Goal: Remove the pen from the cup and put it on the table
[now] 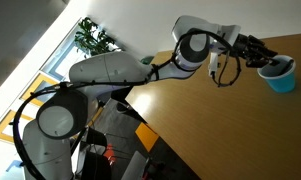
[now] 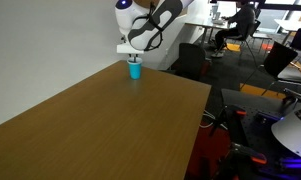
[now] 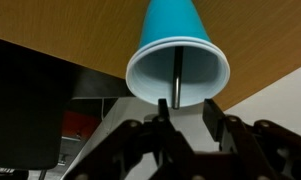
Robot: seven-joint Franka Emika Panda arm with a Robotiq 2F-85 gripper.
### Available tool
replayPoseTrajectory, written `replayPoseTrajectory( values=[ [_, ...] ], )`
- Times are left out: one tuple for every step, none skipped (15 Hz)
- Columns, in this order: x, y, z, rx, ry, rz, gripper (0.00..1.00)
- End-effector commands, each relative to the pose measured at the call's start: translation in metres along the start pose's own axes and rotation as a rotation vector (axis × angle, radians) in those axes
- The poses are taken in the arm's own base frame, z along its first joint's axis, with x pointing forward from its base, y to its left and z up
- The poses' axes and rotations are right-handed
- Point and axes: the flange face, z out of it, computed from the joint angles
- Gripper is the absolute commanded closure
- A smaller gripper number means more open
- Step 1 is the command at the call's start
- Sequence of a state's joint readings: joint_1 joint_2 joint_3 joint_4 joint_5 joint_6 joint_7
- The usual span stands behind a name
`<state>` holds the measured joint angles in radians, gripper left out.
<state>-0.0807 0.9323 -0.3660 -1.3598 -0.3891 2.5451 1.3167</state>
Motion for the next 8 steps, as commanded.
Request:
replayPoseTrajectory(
  values=[
    [0.008,-0.004,0.002,-0.009,-0.003,-0.012,0.60],
    [0.008,-0.005,0.004,-0.010,-0.008,-0.011,0.62],
    [0.008,-0.005,0.005,-0.011,-0.010,-0.011,0.61],
    [0.008,-0.004,0.007,-0.012,-0.016,-0.016,0.61],
    [0.008,-0.004,0.008,-0.014,-0.019,-0.018,0.59],
    [0.007,-0.004,0.010,-0.016,-0.024,-0.023,0.59],
    [0.006,-0.003,0.013,-0.019,-0.027,-0.023,0.57],
    [0.005,-0.003,0.015,-0.023,-0.030,-0.022,0.56]
  ],
)
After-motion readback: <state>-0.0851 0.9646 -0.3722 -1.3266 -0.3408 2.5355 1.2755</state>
